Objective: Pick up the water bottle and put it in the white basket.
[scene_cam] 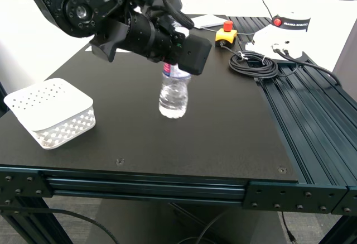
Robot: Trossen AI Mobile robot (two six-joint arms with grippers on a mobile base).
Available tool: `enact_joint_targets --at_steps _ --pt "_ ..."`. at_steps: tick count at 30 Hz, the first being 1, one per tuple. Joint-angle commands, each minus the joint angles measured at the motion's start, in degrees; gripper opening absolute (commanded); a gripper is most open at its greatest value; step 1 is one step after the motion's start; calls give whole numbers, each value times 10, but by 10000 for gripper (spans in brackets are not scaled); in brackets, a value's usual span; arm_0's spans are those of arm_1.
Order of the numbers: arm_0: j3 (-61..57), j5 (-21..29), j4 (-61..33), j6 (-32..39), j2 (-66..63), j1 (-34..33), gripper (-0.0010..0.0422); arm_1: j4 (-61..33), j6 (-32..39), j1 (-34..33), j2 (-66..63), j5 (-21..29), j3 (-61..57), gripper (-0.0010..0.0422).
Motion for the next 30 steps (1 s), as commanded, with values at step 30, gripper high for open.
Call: enact_joint_targets --at_steps 30 --pt "0 0 1 0 0 0 1 -279 -101 97 -498 -374 -217 0"
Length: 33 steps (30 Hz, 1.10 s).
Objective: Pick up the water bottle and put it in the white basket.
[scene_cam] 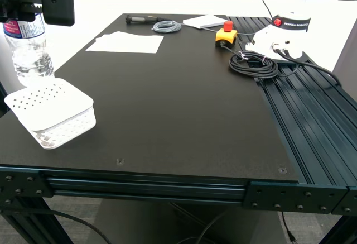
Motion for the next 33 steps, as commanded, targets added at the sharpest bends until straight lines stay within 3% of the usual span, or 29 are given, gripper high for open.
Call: enact_joint_targets --at_steps 1,5,7,17,33 --pt "0 0 2 0 0 0 1 -9 -3 1 0 -2 1 0" --pt "0 0 2 0 0 0 1 -13 -4 5 0 60 0 0" --pt "0 0 2 0 0 0 1 -21 -5 9 0 67 0 7" --pt "0 0 2 0 0 0 1 -30 -10 18 0 69 0 142" --pt "0 0 2 0 0 0 1 -27 -10 20 0 68 0 151"
